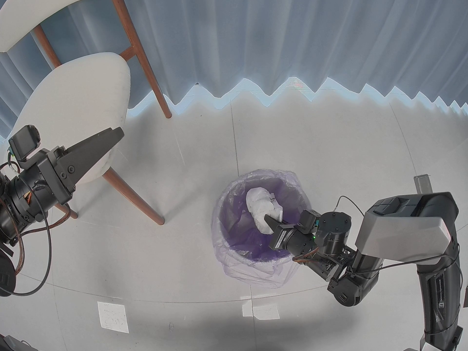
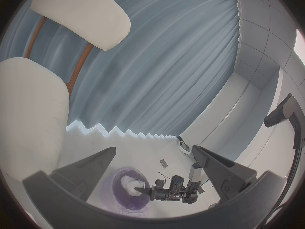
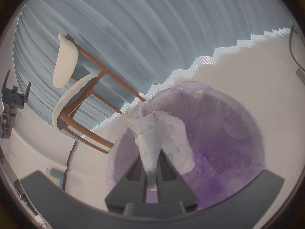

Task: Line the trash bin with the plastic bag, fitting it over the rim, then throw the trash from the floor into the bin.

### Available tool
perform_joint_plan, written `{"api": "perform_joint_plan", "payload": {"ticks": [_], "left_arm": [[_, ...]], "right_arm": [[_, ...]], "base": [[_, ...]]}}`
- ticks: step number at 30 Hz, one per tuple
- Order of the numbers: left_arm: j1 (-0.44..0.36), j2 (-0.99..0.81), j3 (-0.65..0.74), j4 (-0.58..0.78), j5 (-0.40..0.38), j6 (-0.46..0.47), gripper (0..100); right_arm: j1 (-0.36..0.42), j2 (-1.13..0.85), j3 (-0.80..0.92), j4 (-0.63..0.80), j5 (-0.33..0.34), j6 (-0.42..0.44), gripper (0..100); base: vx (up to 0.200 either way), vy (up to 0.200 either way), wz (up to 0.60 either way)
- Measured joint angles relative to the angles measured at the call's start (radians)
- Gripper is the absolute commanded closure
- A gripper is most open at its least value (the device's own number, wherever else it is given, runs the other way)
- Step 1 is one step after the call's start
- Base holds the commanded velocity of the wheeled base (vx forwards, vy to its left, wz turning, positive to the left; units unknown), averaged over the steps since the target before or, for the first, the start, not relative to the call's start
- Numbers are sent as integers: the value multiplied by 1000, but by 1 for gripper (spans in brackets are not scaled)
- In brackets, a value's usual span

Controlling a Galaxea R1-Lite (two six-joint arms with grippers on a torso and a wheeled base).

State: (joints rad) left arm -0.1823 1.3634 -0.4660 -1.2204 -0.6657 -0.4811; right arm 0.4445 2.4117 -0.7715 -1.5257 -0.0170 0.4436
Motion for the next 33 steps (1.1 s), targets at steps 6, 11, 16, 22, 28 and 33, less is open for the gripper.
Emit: {"api": "perform_joint_plan", "payload": {"ticks": [6,11,16,22,28,33], "left_arm": [[-3,0,1,0,-1,0,0],[-6,0,3,0,-1,0,0],[-8,0,3,0,-1,0,0],[-8,0,7,0,-2,0,0],[-8,0,9,0,-1,0,0],[-11,-3,15,-4,-2,2,0]], "right_arm": [[1,6,9,0,-1,-18,0],[4,7,12,-26,-1,-21,0],[6,9,16,-27,-1,-22,0],[6,10,16,-27,-1,-22,0],[6,6,10,-27,-16,-22,0],[4,-3,-4,-27,-53,-24,0]], "base": [[0,0,0],[0,0,0],[0,0,0],[0,0,0],[0,0,0],[0,0,0]]}}
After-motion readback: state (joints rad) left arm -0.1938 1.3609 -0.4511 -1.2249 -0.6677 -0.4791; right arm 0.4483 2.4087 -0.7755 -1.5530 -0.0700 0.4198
